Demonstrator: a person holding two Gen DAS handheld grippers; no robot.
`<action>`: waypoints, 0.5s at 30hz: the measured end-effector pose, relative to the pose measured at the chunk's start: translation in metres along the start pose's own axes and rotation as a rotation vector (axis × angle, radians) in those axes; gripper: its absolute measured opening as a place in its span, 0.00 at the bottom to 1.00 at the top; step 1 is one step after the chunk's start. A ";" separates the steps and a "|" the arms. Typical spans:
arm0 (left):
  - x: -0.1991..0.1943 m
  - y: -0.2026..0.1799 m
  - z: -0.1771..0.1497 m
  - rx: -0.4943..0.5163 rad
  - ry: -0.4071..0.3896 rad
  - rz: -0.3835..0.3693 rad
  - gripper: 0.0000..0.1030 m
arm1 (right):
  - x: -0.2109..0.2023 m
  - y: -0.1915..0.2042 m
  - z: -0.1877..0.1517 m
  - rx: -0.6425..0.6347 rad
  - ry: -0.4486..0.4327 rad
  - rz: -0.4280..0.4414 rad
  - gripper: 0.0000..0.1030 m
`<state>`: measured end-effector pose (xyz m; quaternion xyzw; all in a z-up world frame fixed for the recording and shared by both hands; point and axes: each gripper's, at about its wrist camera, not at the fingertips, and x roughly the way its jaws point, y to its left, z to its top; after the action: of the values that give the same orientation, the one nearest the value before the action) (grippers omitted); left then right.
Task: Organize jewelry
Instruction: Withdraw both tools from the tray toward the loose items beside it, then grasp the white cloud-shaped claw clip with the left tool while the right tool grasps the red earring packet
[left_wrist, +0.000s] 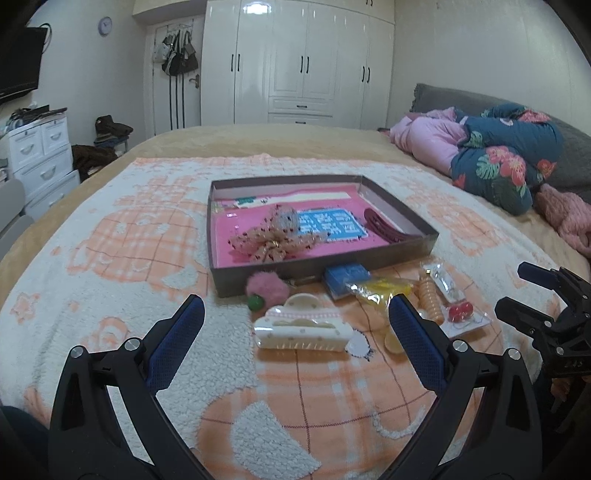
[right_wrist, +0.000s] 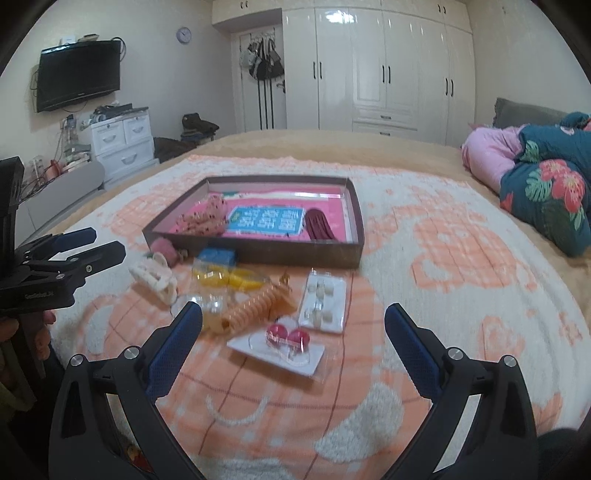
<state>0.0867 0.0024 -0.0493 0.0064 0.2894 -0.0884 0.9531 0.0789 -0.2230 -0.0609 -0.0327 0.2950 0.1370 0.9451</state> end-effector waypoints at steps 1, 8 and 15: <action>0.002 -0.001 -0.001 0.003 0.005 0.000 0.89 | 0.002 0.001 -0.002 0.001 0.011 -0.001 0.94; 0.011 0.000 -0.006 0.008 0.033 -0.005 0.89 | 0.012 0.007 -0.011 0.000 0.058 -0.005 0.94; 0.023 0.003 -0.010 -0.002 0.061 -0.011 0.89 | 0.034 0.010 -0.018 0.038 0.123 0.009 0.94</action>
<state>0.1008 0.0022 -0.0705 0.0064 0.3187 -0.0931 0.9433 0.0928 -0.2081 -0.0945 -0.0217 0.3550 0.1331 0.9251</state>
